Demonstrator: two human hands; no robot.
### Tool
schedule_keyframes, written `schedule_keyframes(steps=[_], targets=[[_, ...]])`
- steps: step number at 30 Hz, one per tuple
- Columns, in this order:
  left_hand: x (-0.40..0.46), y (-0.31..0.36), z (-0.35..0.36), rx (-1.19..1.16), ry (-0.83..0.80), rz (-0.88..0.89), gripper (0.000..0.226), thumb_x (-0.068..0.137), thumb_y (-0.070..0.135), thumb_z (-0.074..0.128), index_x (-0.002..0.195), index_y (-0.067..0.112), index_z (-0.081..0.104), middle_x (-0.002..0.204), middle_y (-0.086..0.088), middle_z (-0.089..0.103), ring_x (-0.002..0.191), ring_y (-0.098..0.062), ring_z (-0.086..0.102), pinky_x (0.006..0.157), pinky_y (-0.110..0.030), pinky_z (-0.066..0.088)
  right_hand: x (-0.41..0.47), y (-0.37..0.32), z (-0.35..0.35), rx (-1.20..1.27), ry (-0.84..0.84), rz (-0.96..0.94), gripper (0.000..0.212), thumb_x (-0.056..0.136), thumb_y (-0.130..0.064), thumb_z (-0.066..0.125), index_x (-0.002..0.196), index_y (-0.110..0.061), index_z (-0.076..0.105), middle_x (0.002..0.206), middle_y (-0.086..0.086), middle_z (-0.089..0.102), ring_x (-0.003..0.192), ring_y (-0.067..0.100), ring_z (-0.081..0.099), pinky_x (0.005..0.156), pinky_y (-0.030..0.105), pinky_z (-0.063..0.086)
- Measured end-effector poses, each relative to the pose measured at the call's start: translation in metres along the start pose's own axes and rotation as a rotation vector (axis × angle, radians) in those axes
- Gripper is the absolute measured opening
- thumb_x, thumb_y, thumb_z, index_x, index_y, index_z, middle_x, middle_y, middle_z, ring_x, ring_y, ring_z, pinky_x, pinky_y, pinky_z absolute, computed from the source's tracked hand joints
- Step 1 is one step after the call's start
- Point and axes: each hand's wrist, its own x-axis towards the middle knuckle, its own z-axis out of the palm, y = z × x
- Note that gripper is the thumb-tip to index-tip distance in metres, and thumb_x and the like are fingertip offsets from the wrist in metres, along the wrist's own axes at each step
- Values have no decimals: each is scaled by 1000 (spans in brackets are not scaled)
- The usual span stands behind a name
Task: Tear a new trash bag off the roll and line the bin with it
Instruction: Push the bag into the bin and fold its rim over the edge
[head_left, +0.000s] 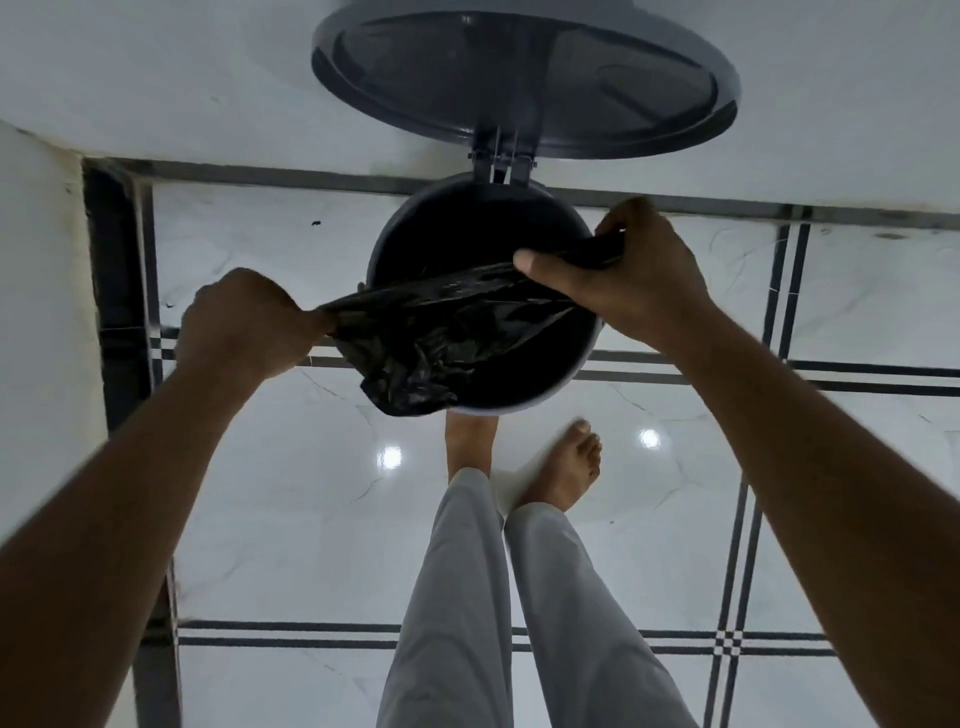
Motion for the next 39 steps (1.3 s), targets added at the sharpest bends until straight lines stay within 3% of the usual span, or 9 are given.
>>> schedule_keyframes(steps=[6, 9, 13, 16, 19, 22, 27, 33, 39], targets=[[-17, -1, 5, -1074, -608, -205, 24, 99, 13, 70, 122, 8, 77, 119, -13, 82, 101, -23, 83, 82, -38, 67, -30, 18, 25, -44, 235, 135, 100, 72, -61, 93, 146, -16, 44, 148, 11, 43, 140, 34, 42, 112, 45, 45], [-29, 10, 17, -1229, -621, -185, 22, 99, 8, 67, 120, 7, 74, 126, -16, 79, 107, -24, 81, 89, -37, 67, -60, 2, 29, 59, 510, 161, 74, 79, -57, 83, 133, -14, 53, 136, 3, 51, 126, 26, 48, 96, 31, 39], [-46, 26, 26, -1390, -662, -158, 12, 101, 8, 63, 110, 9, 71, 118, -15, 80, 112, -24, 79, 102, -43, 62, -88, -30, 28, 672, -8, 641, 47, 89, -71, 77, 92, -24, 69, 89, -8, 75, 87, 15, 74, 77, 36, 60], [-54, 37, 30, -1463, -679, -180, 11, 102, 8, 60, 104, 9, 71, 105, -11, 81, 106, -23, 80, 105, -43, 60, -96, -41, 43, 1143, -348, 877, 63, 88, -66, 83, 125, -16, 70, 114, 5, 80, 99, 22, 80, 78, 44, 68], [-59, 44, 33, -1532, -689, -216, 15, 103, 6, 57, 107, 5, 71, 102, -12, 81, 98, -22, 80, 104, -40, 61, -92, -42, 64, 1330, -256, 864, 40, 103, -41, 77, 132, -13, 74, 118, 2, 81, 105, 20, 78, 84, 42, 67], [-58, 44, 35, -1548, -659, -242, 13, 103, 6, 58, 106, 4, 70, 88, -10, 76, 80, -19, 76, 99, -40, 63, -85, -38, 68, 1317, -169, 863, 27, 106, -31, 72, 127, -16, 78, 113, -2, 83, 105, 17, 77, 80, 36, 64], [-58, 45, 40, -1394, -635, -168, 15, 104, 2, 57, 105, 4, 72, 80, -5, 75, 69, -12, 74, 95, -35, 64, -88, -35, 58, 1139, -295, 721, 62, 87, -66, 83, 128, -21, 74, 119, -3, 81, 107, 18, 77, 74, 36, 64], [-59, 49, 49, -1329, -628, -76, 22, 98, -11, 59, 109, 3, 73, 92, -4, 80, 86, -14, 79, 94, -31, 65, -84, -38, 58, 1029, -261, 673, 11, 101, -28, 79, 101, -17, 78, 107, 3, 84, 89, 11, 78, 81, 35, 68], [-57, 45, 54, -1175, -463, -13, 26, 92, -19, 64, 104, 3, 71, 112, -12, 79, 109, -26, 79, 90, -32, 66, -78, -25, 53, 1170, -57, 789, 17, 107, -12, 67, 91, -11, 72, 79, 1, 72, 64, 10, 68, 65, 24, 65]])
